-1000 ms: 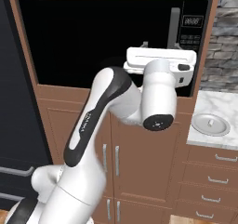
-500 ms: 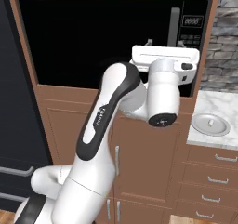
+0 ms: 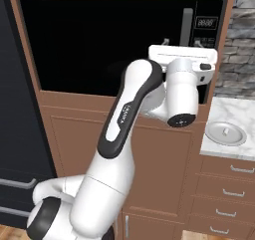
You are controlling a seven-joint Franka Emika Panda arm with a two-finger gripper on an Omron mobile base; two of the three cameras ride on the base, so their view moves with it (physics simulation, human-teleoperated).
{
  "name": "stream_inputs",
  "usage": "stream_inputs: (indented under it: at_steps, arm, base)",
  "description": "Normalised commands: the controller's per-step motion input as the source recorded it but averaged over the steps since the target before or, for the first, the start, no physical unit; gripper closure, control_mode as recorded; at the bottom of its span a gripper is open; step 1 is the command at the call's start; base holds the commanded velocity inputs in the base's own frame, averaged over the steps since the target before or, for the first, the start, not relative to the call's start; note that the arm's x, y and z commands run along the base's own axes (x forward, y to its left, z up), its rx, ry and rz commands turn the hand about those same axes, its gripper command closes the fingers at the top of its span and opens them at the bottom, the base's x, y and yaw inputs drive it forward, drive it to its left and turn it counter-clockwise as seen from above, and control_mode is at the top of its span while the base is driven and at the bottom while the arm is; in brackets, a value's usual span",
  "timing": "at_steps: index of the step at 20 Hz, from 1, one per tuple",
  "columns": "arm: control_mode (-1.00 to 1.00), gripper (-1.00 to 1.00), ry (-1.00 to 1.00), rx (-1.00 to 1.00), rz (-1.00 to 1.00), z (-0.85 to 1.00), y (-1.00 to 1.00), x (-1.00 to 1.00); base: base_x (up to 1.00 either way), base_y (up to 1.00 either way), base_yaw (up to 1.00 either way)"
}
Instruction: Pick the marshmallow from the counter and place it in the microwave. Then turn on the microwave.
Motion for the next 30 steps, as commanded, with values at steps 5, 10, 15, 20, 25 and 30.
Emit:
stream_inputs:
  at_steps: [5,10,15,20,25,30]
  arm:
    - [-1.0,-1.0,0.0,0.03,0.06,0.07,-0.24,0.25]
    - [-1.0,-1.0,0.0,0.01,0.05,0.1,-0.13,0.24]
    - [-1.0,-1.0,0.0,0.0,0.01,0.05,0.0,0.2]
    - [-1.0,-1.0,0.0,0.0,0.02,0.06,0.0,0.16]
    - [-1.0,-1.0,0.0,0.0,0.02,0.04,0.0,0.12]
    - [-1.0,-1.0,0.0,0.0,0.03,0.02,0.0,0.05]
  base:
    - [0.0,0.0,0.0]
    - [0.0,0.0,0.0]
    - [0.0,0.0,0.0]
    - [0.0,0.0,0.0]
    - [0.0,0.0,0.0]
    - [0.0,0.0,0.0]
